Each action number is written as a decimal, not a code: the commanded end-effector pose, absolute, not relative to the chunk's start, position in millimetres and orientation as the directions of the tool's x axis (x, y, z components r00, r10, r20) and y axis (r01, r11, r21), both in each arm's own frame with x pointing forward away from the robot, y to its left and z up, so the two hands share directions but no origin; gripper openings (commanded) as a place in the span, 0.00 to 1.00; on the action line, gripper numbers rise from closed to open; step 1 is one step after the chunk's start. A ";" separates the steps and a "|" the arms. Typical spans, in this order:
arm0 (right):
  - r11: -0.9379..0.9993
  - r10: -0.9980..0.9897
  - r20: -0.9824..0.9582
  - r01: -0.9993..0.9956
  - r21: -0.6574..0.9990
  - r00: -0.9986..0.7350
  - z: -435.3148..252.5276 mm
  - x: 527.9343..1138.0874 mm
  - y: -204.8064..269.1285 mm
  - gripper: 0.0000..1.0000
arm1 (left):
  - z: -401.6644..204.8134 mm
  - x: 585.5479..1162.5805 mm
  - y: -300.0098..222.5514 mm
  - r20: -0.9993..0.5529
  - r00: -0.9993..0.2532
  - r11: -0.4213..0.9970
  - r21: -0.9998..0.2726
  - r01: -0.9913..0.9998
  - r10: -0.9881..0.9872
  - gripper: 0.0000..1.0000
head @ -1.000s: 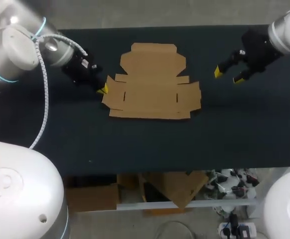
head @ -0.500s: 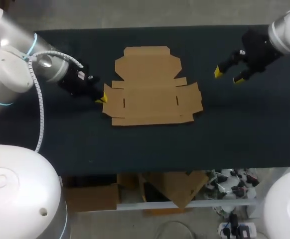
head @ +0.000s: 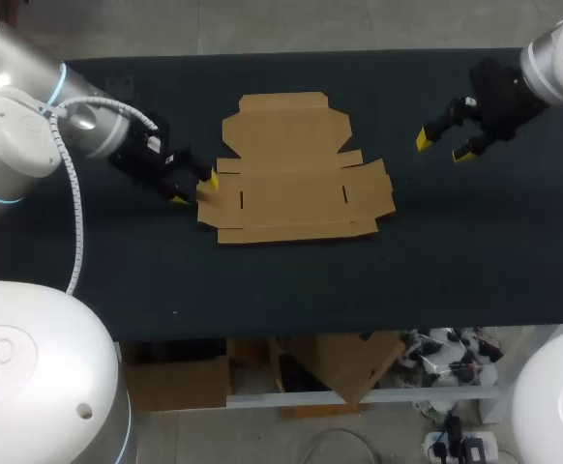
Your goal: Assemble the packaging by folding the flat box into shape, placing the metal phone stand inside, and closing the box properly
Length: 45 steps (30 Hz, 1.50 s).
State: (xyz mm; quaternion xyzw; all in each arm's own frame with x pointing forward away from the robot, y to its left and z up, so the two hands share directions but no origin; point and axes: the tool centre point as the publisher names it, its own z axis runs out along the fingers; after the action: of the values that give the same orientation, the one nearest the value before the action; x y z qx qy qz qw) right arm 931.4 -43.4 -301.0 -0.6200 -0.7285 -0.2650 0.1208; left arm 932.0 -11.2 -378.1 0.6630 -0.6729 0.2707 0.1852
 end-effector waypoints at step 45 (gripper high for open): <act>0.064 0.851 0.495 0.970 0.234 -0.176 -299.6 915.8 -41.4 1.00 | -376.2 910.2 -27.9 0.656 -0.112 0.063 -0.098 -0.993 -0.747 0.00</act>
State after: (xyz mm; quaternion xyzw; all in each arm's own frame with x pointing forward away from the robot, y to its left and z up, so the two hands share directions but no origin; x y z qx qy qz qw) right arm 926.0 -42.0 -302.4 -0.6280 -0.7224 -0.2611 0.1249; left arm 918.2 -28.9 -379.9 0.6248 -0.6949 0.2714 0.2304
